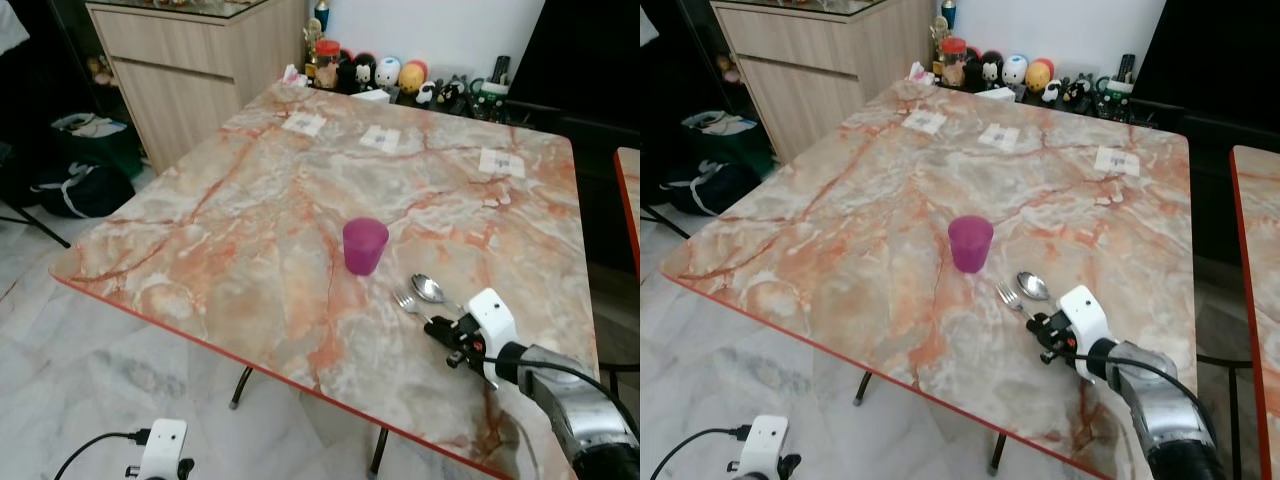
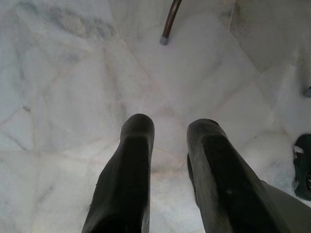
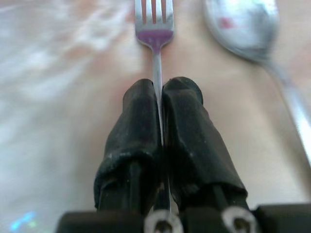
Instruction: Setting the table
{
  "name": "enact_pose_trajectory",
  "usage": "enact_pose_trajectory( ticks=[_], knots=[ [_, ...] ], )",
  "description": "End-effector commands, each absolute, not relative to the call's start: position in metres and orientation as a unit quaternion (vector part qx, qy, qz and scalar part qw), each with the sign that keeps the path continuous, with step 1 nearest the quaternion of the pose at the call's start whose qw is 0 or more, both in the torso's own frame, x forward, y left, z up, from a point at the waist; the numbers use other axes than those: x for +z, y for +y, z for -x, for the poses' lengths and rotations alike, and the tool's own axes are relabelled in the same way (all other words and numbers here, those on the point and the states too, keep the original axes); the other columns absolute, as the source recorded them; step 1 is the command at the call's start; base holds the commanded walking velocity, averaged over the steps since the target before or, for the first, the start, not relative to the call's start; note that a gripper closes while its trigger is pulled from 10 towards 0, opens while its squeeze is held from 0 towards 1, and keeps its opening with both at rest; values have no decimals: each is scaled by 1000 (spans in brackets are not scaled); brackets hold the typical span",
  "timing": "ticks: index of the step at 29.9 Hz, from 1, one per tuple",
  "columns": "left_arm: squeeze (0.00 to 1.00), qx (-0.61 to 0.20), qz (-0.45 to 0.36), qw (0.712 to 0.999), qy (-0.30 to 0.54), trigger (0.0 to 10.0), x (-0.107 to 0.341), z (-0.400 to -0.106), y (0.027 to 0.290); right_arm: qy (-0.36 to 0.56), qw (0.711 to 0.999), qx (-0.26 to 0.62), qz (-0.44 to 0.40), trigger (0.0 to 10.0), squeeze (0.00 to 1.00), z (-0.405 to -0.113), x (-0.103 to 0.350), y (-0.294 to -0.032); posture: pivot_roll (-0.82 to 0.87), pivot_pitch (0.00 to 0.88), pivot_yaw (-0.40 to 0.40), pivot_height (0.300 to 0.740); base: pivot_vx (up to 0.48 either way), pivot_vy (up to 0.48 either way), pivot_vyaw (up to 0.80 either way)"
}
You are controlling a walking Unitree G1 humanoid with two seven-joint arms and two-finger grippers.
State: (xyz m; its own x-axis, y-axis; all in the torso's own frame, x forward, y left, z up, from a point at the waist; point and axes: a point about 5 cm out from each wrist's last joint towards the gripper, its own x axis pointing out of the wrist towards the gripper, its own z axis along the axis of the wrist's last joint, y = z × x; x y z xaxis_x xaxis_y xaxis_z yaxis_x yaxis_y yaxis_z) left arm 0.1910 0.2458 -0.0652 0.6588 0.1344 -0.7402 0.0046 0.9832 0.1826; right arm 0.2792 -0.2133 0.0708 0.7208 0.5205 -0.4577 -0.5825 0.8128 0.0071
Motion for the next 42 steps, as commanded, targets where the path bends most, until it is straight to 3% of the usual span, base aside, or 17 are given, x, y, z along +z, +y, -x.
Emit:
enact_pose_trajectory(
  ticks=[1,10,15,17,21,22,30,36,42],
  knots=[
    [0,42,-77,903,419,10000,-68,-187,246,224,924,304,61,0,0,-277,73,-211,73,35,-20,740,0,0,0],
    [0,41,-77,903,421,10000,-68,-187,247,132,962,237,38,0,0,-273,100,-218,63,31,-19,740,0,0,0],
    [0,42,-76,903,421,10000,-68,-186,247,63,986,148,42,0,0,-278,117,-230,63,29,-22,740,0,0,0],
    [0,41,-76,902,422,10000,-68,-185,247,35,998,43,19,0,0,-278,122,-240,55,28,-22,740,0,0,0],
    [0,40,-75,902,423,10000,-69,-185,246,-14,1000,0,-10,0,0,-277,128,-231,54,25,-20,740,0,0,0],
    [0,39,-76,902,423,10000,-69,-185,245,-21,999,-15,-36,10000,0,-277,126,-225,54,25,-20,740,0,0,0],
    [0,37,-75,903,422,10000,-69,-184,244,-60,994,-65,-62,10000,0,-280,123,-203,49,15,-16,740,0,0,0],
    [0,39,-70,904,420,10000,-70,-184,242,-71,997,-18,-32,10000,0,-288,124,-181,45,1,-44,740,0,0,0],
    [0,39,-65,905,418,10000,-71,-187,235,-87,996,10,-2,10000,0,-290,130,-177,41,0,-58,740,0,0,0]
  ],
)
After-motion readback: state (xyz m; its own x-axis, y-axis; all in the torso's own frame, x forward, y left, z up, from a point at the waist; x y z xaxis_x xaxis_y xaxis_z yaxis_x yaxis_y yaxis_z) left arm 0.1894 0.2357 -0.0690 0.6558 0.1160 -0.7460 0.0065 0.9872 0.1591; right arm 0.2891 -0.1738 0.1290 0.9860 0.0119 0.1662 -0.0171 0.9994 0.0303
